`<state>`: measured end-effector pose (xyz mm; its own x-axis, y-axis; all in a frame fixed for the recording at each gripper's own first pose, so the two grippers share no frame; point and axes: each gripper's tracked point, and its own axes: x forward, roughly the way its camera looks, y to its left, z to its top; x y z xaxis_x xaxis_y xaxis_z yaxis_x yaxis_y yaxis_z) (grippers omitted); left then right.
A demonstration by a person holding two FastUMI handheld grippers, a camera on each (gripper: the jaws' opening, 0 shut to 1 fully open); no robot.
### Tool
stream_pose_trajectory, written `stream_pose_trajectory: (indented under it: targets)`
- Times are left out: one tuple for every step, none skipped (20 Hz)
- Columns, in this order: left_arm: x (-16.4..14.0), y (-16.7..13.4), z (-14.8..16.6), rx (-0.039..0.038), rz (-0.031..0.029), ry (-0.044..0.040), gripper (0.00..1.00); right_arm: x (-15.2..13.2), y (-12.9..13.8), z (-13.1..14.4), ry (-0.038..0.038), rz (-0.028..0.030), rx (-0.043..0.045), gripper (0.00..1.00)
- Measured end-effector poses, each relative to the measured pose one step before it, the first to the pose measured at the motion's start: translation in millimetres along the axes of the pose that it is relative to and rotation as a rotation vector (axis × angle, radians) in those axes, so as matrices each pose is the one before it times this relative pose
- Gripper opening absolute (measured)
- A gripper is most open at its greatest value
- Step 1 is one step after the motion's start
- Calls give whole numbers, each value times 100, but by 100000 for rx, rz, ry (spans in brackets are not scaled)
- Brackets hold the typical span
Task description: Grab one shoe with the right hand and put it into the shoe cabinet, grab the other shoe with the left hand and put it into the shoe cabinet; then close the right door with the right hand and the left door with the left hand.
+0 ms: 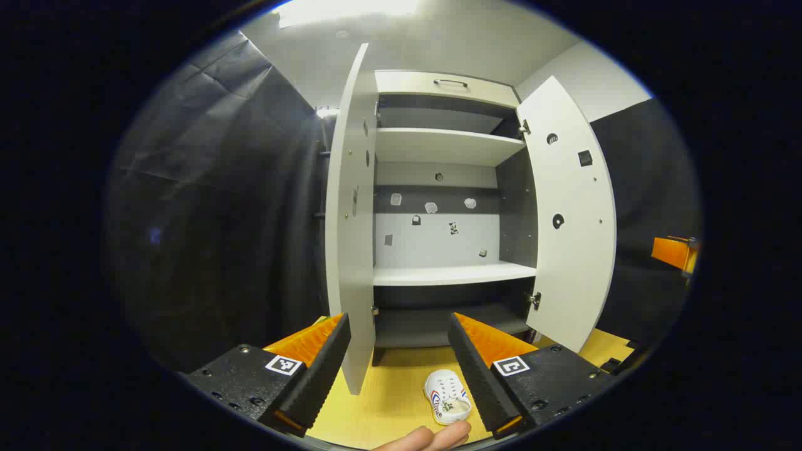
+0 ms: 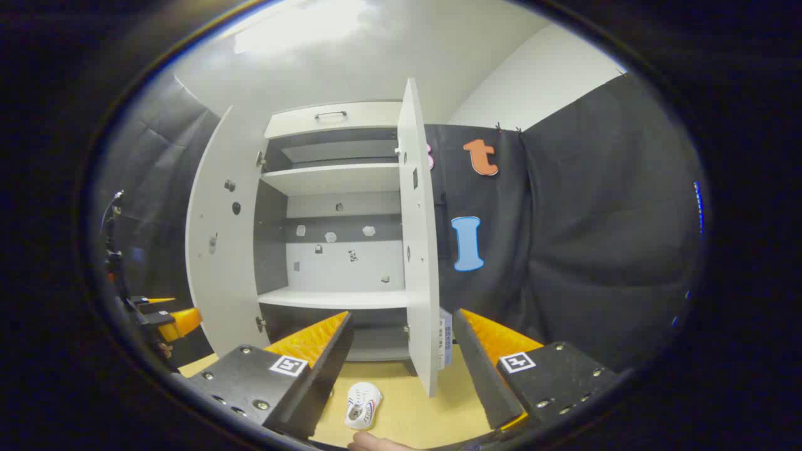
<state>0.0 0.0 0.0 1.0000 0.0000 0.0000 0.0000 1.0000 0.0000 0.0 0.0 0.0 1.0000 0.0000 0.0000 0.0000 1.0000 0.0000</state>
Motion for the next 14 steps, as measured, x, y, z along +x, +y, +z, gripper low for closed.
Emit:
stream_pose_trajectory:
  targets:
    - [17,-118,477,-419,-657,-644,91,107,-490,-112,179,-1406,84,96]
    - [43,-314,416,488,-1148,-767,95,150,-324,22,300,-946,-29,95]
    - [58,-276,377,900,-1459,-517,95,43,-192,6,421,-712,-247,96]
    - [-174,-154,414,387,-880,-593,95,-94,149,-204,-45,-481,-330,96]
    - [-35,-179,516,316,-325,-1157,91,14,-119,31,-25,-466,-445,93]
    - [82,-117,323,29,-59,-503,95,178,-183,-66,6,-181,-306,96]
    - [-24,-145,259,-17,-215,-159,95,-21,-54,70,-26,290,-16,95]
    - [-79,-72,225,-535,-135,-294,95,232,83,62,3,24,-65,95]
    - [-105,-27,222,-555,-19,-235,95,64,-32,18,-90,-389,-395,95]
    - [-100,38,92,-791,166,-603,95,-66,-180,23,-464,-331,-948,96]
    - [-80,62,138,-746,81,-337,95,-39,-167,-58,-595,-299,-1269,93]
    - [-188,-80,-67,-677,-475,-297,95,37,-83,-66,-297,-610,-1055,93]
    - [-144,-151,-117,-424,-697,152,95,-41,104,-152,86,-105,-495,96]
    - [-110,-245,-222,-405,-1241,84,95,21,312,-239,357,801,469,93]
